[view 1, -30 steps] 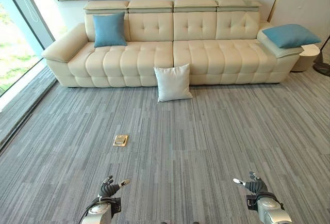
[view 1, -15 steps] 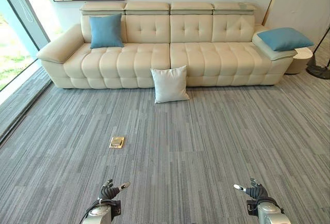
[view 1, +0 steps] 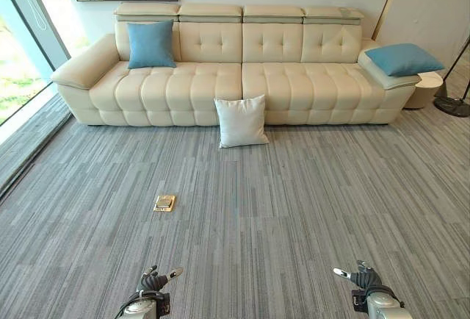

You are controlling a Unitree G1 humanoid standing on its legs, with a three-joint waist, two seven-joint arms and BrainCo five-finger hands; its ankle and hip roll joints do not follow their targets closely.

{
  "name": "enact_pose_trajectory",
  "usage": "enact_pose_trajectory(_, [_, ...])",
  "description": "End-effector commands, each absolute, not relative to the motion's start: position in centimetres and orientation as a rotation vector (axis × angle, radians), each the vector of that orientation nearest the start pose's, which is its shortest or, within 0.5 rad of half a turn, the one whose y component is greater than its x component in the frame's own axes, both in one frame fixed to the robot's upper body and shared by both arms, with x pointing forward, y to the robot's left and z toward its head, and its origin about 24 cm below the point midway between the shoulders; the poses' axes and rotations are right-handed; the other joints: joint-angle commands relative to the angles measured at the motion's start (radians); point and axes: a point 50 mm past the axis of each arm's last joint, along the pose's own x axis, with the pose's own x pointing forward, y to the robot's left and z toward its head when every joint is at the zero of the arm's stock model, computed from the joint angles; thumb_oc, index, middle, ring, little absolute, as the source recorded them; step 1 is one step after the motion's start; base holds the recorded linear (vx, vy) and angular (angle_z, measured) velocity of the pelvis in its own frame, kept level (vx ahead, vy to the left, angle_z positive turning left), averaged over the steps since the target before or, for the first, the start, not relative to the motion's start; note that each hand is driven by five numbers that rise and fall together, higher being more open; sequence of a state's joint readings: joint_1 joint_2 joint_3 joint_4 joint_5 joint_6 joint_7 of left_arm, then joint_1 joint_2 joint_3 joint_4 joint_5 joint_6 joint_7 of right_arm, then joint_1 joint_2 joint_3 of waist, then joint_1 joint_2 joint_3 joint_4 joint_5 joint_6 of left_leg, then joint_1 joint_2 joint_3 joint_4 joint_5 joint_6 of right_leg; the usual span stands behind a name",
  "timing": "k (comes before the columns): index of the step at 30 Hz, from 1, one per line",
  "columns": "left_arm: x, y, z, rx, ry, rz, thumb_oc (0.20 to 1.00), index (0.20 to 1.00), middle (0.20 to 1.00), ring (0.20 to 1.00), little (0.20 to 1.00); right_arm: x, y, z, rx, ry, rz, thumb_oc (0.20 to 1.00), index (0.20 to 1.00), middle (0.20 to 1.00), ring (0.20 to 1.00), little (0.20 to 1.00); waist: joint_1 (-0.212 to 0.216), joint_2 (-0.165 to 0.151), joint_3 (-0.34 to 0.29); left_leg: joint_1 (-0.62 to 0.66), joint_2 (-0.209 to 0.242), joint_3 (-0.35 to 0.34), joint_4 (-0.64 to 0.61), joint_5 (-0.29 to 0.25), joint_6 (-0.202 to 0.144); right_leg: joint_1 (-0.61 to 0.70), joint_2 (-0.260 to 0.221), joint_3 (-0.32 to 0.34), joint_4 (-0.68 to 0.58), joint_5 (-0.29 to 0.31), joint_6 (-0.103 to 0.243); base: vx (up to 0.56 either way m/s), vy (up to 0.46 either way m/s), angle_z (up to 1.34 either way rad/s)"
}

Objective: Pick up all the scattered cushions and arrange them neatly on the sofa.

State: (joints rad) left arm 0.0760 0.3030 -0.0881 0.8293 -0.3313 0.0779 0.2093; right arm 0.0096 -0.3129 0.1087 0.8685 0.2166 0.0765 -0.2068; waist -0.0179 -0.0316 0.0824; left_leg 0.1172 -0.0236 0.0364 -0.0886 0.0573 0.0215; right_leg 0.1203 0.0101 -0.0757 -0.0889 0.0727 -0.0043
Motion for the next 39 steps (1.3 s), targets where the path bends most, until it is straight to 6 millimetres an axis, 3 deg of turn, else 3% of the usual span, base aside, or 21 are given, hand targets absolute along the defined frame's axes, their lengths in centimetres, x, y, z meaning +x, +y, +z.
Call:
enact_pose_trajectory(1, [15.6,25.2,-12.1,0.138,0.906,0.377,1.000,1.000,1.000,1.000,1.000,18.0,-26.1,-11.0,-0.263,0.865,-0.328,1.000,1.000,1.000,1.000,1.000,0.008,0.005,0.037,0.038,0.010,0.001,0.001,-0.130,-0.028,0.038,-0.017,-0.005,0.002,-0.161,0.069,0.02,0.010,-0.03])
enact_pose_trajectory(8, [15.4,25.1,-12.3,0.134,0.917,0.373,1.000,1.000,1.000,1.000,1.000,17.8,-25.8,-11.2,-0.267,0.879,-0.310,1.000,1.000,1.000,1.000,1.000,0.012,0.001,0.044,0.030,0.006,0.000,0.001,-0.134,-0.020,0.033,-0.017,-0.002,0.002,-0.162,0.071,0.05,0.028,-0.04])
enact_pose_trajectory(12, [15.3,25.8,-12.1,0.149,0.921,0.394,1.000,1.000,1.000,1.000,1.000,18.2,-25.9,-11.0,-0.264,0.872,-0.313,1.000,1.000,1.000,1.000,1.000,0.018,-0.006,0.043,0.030,-0.009,-0.006,0.001,-0.150,0.003,0.040,-0.028,-0.001,0.002,-0.155,0.078,0.10,0.125,-0.02])
enact_pose_trajectory(15, [15.5,26.0,-12.1,0.150,0.922,0.402,1.000,1.000,1.000,1.000,1.000,18.6,-26.0,-10.8,-0.263,0.858,-0.317,1.000,1.000,1.000,1.000,1.000,0.018,0.000,0.048,0.023,-0.011,-0.013,0.001,-0.151,0.016,-0.006,-0.036,-0.001,0.099,-0.181,0.081,0.02,0.156,0.00])
enact_pose_trajectory(16, [15.9,26.2,-11.9,0.153,0.912,0.403,1.000,1.000,1.000,1.000,1.000,18.7,-26.1,-10.7,-0.258,0.849,-0.318,1.000,1.000,1.000,1.000,1.000,0.012,0.007,0.065,0.022,-0.019,-0.026,0.001,-0.154,0.035,-0.090,-0.043,0.005,0.266,-0.199,0.094,-0.04,0.207,-0.01])
enact_pose_trajectory(18, [16.4,26.2,-11.7,0.165,0.904,0.392,1.000,1.000,1.000,1.000,1.000,18.7,-25.9,-10.7,-0.256,0.849,-0.310,1.000,1.000,1.000,1.000,1.000,0.003,0.006,0.095,0.028,-0.035,-0.026,0.001,-0.158,0.056,-0.209,-0.068,0.009,0.489,-0.132,0.106,-0.06,0.253,-0.13])
enact_pose_trajectory(21, [16.6,25.8,-11.6,0.162,0.897,0.375,1.000,1.000,1.000,1.000,1.000,18.4,-26.1,-10.8,-0.256,0.862,-0.320,1.000,1.000,1.000,1.000,1.000,-0.001,0.014,0.122,0.052,-0.047,-0.027,0.001,-0.167,0.067,-0.309,-0.083,0.018,0.654,-0.103,0.097,0.06,0.161,-0.13])
enact_pose_trajectory(24, [17.1,25.5,-11.5,0.131,0.875,0.371,1.000,1.000,1.000,1.000,1.000,17.9,-26.4,-11.1,-0.248,0.886,-0.335,1.000,1.000,1.000,1.000,1.000,0.001,0.021,0.132,0.093,-0.043,-0.021,0.001,-0.188,0.050,-0.353,-0.062,-0.033,0.499,-0.127,0.097,0.21,0.017,0.17])
enact_pose_trajectory(26, [17.7,25.3,-11.1,0.122,0.852,0.370,1.000,1.000,1.000,1.000,1.000,17.8,-26.6,-11.1,-0.256,0.888,-0.344,1.000,1.000,1.000,1.000,1.000,-0.008,0.024,0.145,0.132,-0.041,-0.033,0.001,-0.209,0.033,-0.341,-0.034,-0.057,0.250,-0.064,0.120,0.28,-0.077,0.04])
enact_pose_trajectory(28, [17.8,25.4,-11.1,0.119,0.850,0.371,1.000,1.000,1.000,1.000,1.000,17.9,-26.7,-11.0,-0.257,0.884,-0.346,1.000,1.000,1.000,1.000,1.000,-0.010,0.023,0.146,0.139,-0.039,-0.032,0.001,-0.213,0.026,-0.337,-0.029,-0.058,0.189,-0.042,0.128,0.18,-0.064,0.02])
enact_pose_trajectory(30, [18.2,25.4,-10.8,0.117,0.830,0.372,1.000,1.000,1.000,1.000,1.000,17.8,-26.8,-11.0,-0.259,0.885,-0.352,1.000,1.000,1.000,1.000,1.000,-0.017,0.013,0.140,0.161,-0.038,-0.027,0.001,-0.229,0.010,-0.339,-0.011,-0.065,0.024,0.002,0.148,0.34,-0.138,0.06])
enact_pose_trajectory(32, [18.4,25.3,-10.6,0.113,0.813,0.359,1.000,1.000,1.000,1.000,1.000,17.4,-27.1,-11.0,-0.273,0.893,-0.356,1.000,1.000,1.000,1.000,1.000,-0.022,0.013,0.128,0.188,-0.031,-0.033,0.001,-0.247,-0.005,-0.322,-0.010,-0.085,0.002,0.012,0.148,0.54,-0.212,0.03])
enact_pose_trajectory(33, [18.0,24.8,-10.9,0.095,0.825,0.355,1.000,1.000,1.000,1.000,1.000,16.6,-27.2,-11.4,-0.271,0.914,-0.359,1.000,1.000,1.000,1.000,1.000,-0.023,0.020,0.106,0.200,-0.015,-0.043,0.001,-0.227,-0.011,-0.293,-0.002,-0.091,0.002,0.021,0.124,0.45,-0.174,0.12])
enact_pose_trajectory(34, [18.0,24.8,-10.9,0.095,0.825,0.355,1.000,1.000,1.000,1.000,1.000,16.6,-27.2,-11.4,-0.271,0.914,-0.359,1.000,1.000,1.000,1.000,1.000,-0.024,0.021,0.105,0.200,-0.015,-0.043,0.001,-0.227,-0.011,-0.292,-0.002,-0.091,0.002,0.021,0.124,0.64,-0.271,0.30])
enact_pose_trajectory(35, [17.6,24.4,-11.3,0.055,0.836,0.373,1.000,1.000,1.000,1.000,1.000,16.2,-27.4,-11.5,-0.269,0.926,-0.365,1.000,1.000,1.000,1.000,1.000,-0.030,0.040,0.091,0.209,0.011,-0.045,0.035,-0.173,-0.034,-0.272,0.015,-0.097,0.041,0.004,0.105,0.33,-0.144,0.42])
enact_pose_trajectory(36, [17.6,24.4,-11.3,0.056,0.836,0.373,1.000,1.000,1.000,1.000,1.000,16.2,-27.4,-11.5,-0.268,0.926,-0.365,1.000,1.000,1.000,1.000,1.000,-0.030,0.038,0.090,0.206,0.009,-0.045,0.036,-0.173,-0.034,-0.274,0.014,-0.096,0.040,0.006,0.105,0.62,-0.267,0.44])
enact_pose_trajectory(38, [17.0,23.8,-11.8,0.009,0.856,0.383,1.000,1.000,1.000,1.000,1.000,15.6,-27.7,-11.7,-0.250,0.937,-0.380,1.000,1.000,1.000,1.000,1.000,-0.043,0.064,0.078,0.167,0.031,-0.050,0.189,-0.054,-0.089,-0.235,0.023,-0.107,0.078,-0.059,0.065,0.43,-0.183,0.37])
enact_pose_trajectory(39, [17.0,23.8,-11.8,0.009,0.855,0.383,1.000,1.000,1.000,1.000,1.000,15.6,-27.7,-11.7,-0.250,0.937,-0.380,1.000,1.000,1.000,1.000,1.000,-0.043,0.063,0.076,0.164,0.029,-0.050,0.191,-0.054,-0.088,-0.236,0.021,-0.107,0.076,-0.057,0.066,0.30,-0.142,0.33])
